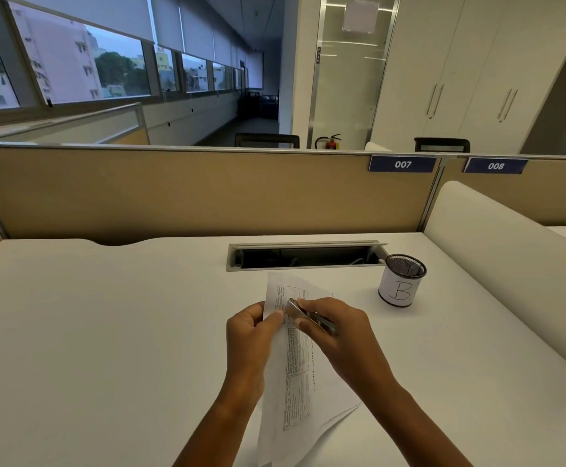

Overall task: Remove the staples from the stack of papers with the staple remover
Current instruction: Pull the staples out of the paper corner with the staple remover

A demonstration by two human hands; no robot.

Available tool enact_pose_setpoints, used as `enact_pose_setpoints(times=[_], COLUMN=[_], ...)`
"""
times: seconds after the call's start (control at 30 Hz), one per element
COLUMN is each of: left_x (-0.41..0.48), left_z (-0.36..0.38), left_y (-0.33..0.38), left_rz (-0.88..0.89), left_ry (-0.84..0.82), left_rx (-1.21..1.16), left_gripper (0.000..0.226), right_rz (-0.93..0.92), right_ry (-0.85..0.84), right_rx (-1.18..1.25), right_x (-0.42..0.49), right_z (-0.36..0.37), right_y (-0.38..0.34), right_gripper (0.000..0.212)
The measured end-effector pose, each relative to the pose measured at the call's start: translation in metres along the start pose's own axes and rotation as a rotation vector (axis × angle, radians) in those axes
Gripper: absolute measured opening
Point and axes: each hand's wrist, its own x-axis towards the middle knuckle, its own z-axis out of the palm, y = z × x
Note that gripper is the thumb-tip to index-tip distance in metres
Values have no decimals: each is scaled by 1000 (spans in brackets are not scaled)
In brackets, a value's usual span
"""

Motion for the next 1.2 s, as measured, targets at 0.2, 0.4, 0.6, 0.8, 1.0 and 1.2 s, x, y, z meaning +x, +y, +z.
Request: enact_pose_setpoints(times=[0.2,0.4,0.6,0.8,1.0,1.2], left_x=[6,11,12,14,15,19], left_z=[3,5,5,5,8,3], left_y=[6,7,10,7,6,5], left_rz=[-1,-21,-51,-41,-47,-119], left_ry=[10,41,54,57,37,-28], left_rx=[77,100,43,37,13,-69], left_gripper=[25,28,27,26,25,17], right_rz=[-21,-76,-208,-288,-347,-241], right_ry=[-30,-5,-53,-122,-150,-128], right_rx=[-87,-184,-272,-364,-438,-260], right_x=[-3,-3,-1,-1,0,1], right_z=[2,7,5,-2,-2,1], right_y=[-3,-7,-6,-7,-3,5], right_gripper=[33,34,32,28,30,29])
